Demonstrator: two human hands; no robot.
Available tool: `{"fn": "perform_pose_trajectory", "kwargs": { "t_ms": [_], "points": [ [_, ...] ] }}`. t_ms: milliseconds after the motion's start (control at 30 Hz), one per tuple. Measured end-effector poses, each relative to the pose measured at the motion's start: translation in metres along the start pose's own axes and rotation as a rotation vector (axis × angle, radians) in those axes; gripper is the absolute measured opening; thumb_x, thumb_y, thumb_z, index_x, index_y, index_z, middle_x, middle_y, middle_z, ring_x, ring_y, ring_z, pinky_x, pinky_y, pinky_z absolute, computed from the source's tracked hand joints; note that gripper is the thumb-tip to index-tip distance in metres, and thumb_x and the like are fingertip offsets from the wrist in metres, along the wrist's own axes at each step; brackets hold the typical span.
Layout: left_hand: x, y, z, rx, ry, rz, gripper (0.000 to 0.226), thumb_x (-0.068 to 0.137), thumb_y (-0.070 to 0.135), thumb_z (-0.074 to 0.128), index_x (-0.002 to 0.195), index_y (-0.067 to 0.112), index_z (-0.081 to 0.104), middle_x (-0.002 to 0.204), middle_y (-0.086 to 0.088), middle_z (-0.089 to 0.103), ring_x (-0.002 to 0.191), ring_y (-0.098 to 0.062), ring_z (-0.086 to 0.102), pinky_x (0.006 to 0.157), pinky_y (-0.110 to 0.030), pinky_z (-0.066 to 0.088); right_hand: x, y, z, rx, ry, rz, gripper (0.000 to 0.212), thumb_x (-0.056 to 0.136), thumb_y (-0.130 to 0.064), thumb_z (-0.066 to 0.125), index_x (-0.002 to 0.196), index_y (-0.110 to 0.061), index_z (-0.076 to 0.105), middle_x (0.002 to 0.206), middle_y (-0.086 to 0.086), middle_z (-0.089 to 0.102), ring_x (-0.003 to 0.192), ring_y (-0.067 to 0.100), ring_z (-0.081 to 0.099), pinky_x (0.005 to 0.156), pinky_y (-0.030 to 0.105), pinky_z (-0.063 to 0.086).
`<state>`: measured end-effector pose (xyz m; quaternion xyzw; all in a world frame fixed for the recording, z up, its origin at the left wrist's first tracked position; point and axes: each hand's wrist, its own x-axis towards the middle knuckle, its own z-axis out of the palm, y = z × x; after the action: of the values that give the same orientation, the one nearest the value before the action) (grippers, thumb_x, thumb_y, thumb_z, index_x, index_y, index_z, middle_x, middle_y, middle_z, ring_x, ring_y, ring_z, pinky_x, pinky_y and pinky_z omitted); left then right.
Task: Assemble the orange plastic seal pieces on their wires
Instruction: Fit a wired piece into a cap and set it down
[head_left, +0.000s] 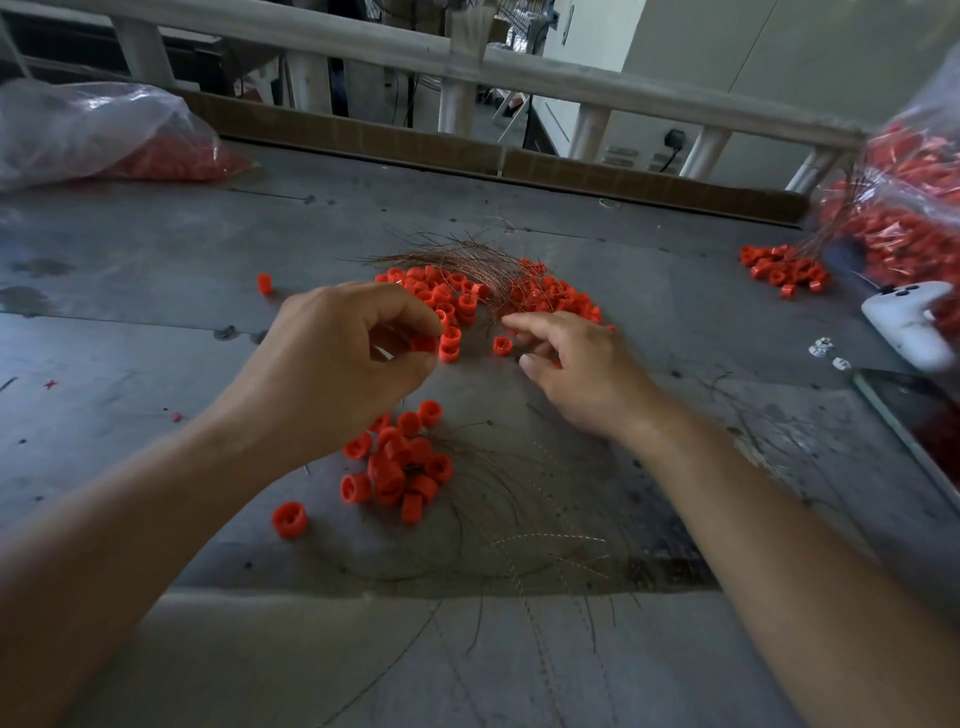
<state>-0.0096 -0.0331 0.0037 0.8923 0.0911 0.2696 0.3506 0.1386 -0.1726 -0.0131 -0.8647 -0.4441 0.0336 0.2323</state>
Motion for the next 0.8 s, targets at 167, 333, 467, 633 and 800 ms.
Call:
{"fn": "perform_pose_trajectory", "kwargs": {
  "t_ms": [167, 333, 467, 633, 800],
  "points": [
    [0.000, 0.000, 0.000, -0.013, -0.008, 0.000, 0.030, 0.071, 0.016, 0.069, 0.074, 0.044, 0.057, 0.071, 0.024, 0.060, 0.073, 0.015, 0.058, 0.061, 0.004, 0.039, 0.004, 0.002, 0.004, 0.027, 0.045, 0.016, 0.040, 0.092, -0.008, 0.047, 0.130, -0.016, 0.050, 0.124, 0.002, 0.055, 0.112, 0.014, 0.048, 0.096, 0.021, 0.033],
    [-0.001, 0.001, 0.000, -0.044, -0.012, 0.000, 0.026, 0.069, 0.021, 0.066, 0.074, 0.044, 0.057, 0.072, 0.025, 0.061, 0.072, 0.014, 0.059, 0.064, 0.002, 0.041, 0.001, 0.001, 0.002, 0.237, 0.159, 0.039, 0.035, 0.089, 0.003, 0.047, 0.119, -0.010, 0.060, 0.098, -0.005, 0.059, 0.090, 0.001, 0.052, 0.075, 0.001, 0.037],
    [-0.002, 0.002, 0.000, -0.047, -0.017, 0.010, 0.024, 0.068, 0.023, 0.065, 0.074, 0.045, 0.057, 0.071, 0.025, 0.061, 0.072, 0.014, 0.059, 0.065, 0.002, 0.041, -0.001, -0.001, -0.004, 0.371, 0.260, 0.038, 0.027, 0.082, 0.005, 0.059, 0.105, -0.008, 0.067, 0.078, -0.015, 0.058, 0.072, 0.000, 0.057, 0.072, 0.014, 0.051],
    [-0.002, 0.002, 0.000, -0.045, -0.016, 0.007, 0.030, 0.070, 0.016, 0.068, 0.073, 0.044, 0.058, 0.075, 0.031, 0.064, 0.072, 0.015, 0.059, 0.062, 0.003, 0.040, -0.006, -0.006, -0.012, 0.405, 0.411, -0.021, 0.017, 0.077, -0.002, 0.069, 0.088, -0.015, 0.069, 0.071, -0.015, 0.058, 0.060, -0.001, 0.059, 0.053, 0.004, 0.043],
    [-0.003, 0.001, -0.001, -0.194, -0.046, -0.048, 0.025, 0.068, 0.015, 0.070, 0.071, 0.040, 0.065, 0.082, 0.021, 0.068, 0.068, 0.003, 0.065, 0.064, -0.012, 0.052, -0.011, -0.002, -0.030, 0.374, 0.647, -0.150, 0.017, 0.079, -0.008, 0.068, 0.085, -0.023, 0.062, 0.078, -0.014, 0.058, 0.073, -0.001, 0.056, 0.073, 0.012, 0.045]
  ]
}}
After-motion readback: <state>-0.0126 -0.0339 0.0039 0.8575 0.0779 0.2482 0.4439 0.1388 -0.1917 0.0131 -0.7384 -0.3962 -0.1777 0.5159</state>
